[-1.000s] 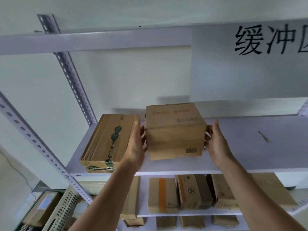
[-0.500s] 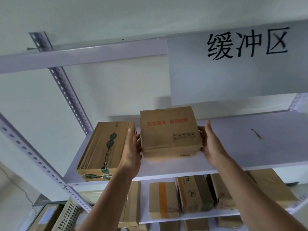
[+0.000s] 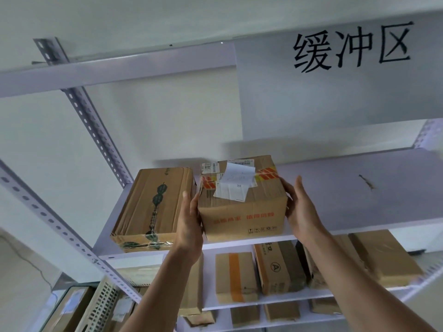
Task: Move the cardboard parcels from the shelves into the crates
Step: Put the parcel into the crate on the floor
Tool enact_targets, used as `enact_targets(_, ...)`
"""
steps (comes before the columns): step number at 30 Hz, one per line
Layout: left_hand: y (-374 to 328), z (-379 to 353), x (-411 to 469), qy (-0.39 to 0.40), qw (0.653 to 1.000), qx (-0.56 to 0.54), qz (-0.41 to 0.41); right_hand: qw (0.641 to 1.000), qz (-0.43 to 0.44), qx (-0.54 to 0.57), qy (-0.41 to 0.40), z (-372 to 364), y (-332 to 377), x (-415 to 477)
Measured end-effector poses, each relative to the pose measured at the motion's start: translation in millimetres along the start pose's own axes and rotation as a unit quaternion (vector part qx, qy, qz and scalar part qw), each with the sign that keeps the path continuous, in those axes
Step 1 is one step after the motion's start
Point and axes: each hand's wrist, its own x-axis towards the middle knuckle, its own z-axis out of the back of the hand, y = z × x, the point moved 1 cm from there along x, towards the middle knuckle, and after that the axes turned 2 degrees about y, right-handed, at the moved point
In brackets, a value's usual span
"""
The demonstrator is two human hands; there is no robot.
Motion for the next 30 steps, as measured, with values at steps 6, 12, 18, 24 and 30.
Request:
enact_targets(6,-6.9,-3.7,-6.3,0.019,1.0,0.012,-0.014,1.0,0.006,-0.012,0.025,-11.3,2.0,-5.0)
enact_targets(12,-7.6,-7.6,-19.4,0.044,0.995,0.042,-0.074,0.997,0.053,0.027,0.046,-15.8,5.5,-16.7)
enact_targets(18,-20.4,-13.6,-38.8,0.054,0.989,0.083,-0.105,0.995,0.086,0.025,0.05,-15.0,9.3,-29.7)
enact_targets(24,-33.9,-11.7,-65.6,0.067,0.987,0.083,-0.121,0.994,0.105,0.031,0.026,-22.9,20.9,-61.1)
enact_targets(30,-52.0,12.2,-105.6,0.092,0.981,0.098,-0.141,0.989,0.144,0.036,0.008,-48.4,29.7,-115.1)
